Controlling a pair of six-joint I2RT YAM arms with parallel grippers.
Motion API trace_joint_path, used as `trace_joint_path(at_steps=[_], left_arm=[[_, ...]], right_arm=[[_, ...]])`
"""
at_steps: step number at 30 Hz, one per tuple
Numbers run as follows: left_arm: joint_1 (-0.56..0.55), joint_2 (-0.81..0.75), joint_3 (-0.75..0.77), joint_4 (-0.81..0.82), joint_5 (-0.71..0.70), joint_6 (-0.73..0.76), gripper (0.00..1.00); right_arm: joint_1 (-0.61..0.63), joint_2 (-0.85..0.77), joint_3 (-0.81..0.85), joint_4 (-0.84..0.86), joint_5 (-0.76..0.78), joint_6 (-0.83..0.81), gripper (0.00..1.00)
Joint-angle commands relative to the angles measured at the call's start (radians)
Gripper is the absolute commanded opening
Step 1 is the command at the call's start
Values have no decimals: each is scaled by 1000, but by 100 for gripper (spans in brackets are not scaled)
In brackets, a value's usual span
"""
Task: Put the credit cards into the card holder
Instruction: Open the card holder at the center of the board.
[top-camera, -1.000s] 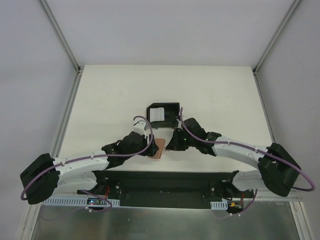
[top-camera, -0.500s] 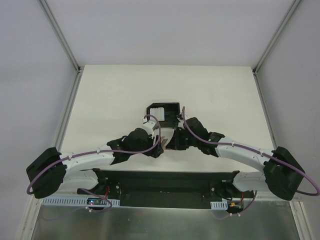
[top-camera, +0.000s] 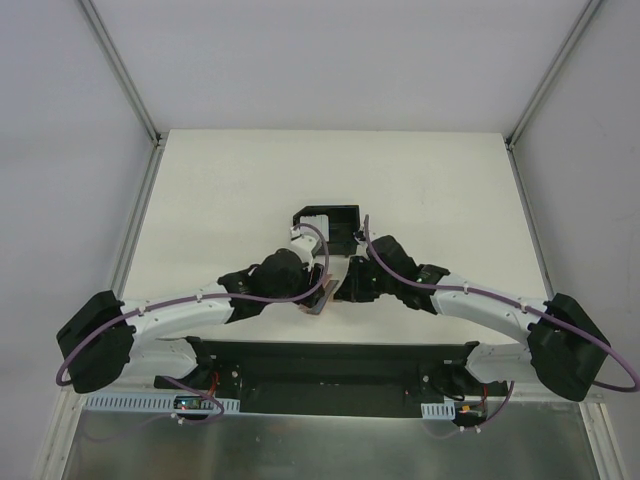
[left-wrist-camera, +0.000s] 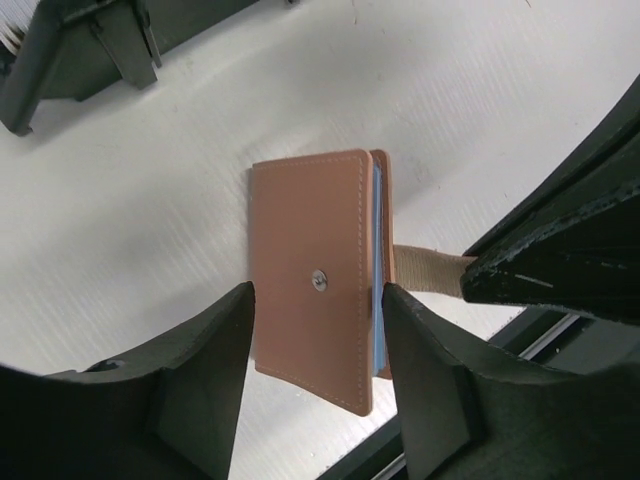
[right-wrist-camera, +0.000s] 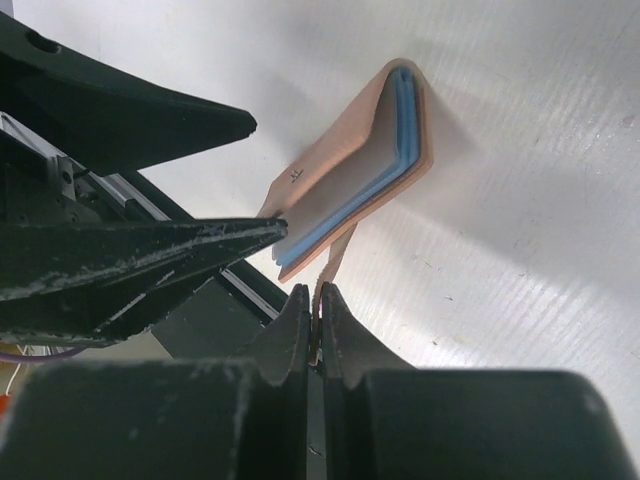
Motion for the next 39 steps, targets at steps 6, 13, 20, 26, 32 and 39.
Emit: trace_joint_path(at_steps=[6,13,20,26,32,39], left_arm=[[-7,87,95,-33,-21,52,38],[-7,72,90,-42,10,63,40],[-7,67,99,-55,68,92,44],[-9,71,118,-64,96,100,44],[-7,80,116,-81,74,112,35],[-7,69,121,-84,81,123,39]], right_arm=[[-4,-2,34,-21,-4,-16,0],[-4,-5,40,-22,0,-15,0],[-2,-14,43,-21,-4,-16,0],[-4,-20,45,-21,-3,-15,0],[-2,-28,43,-21,-1,-13,1],[-4,-32,45,-23,-4,-10,0]])
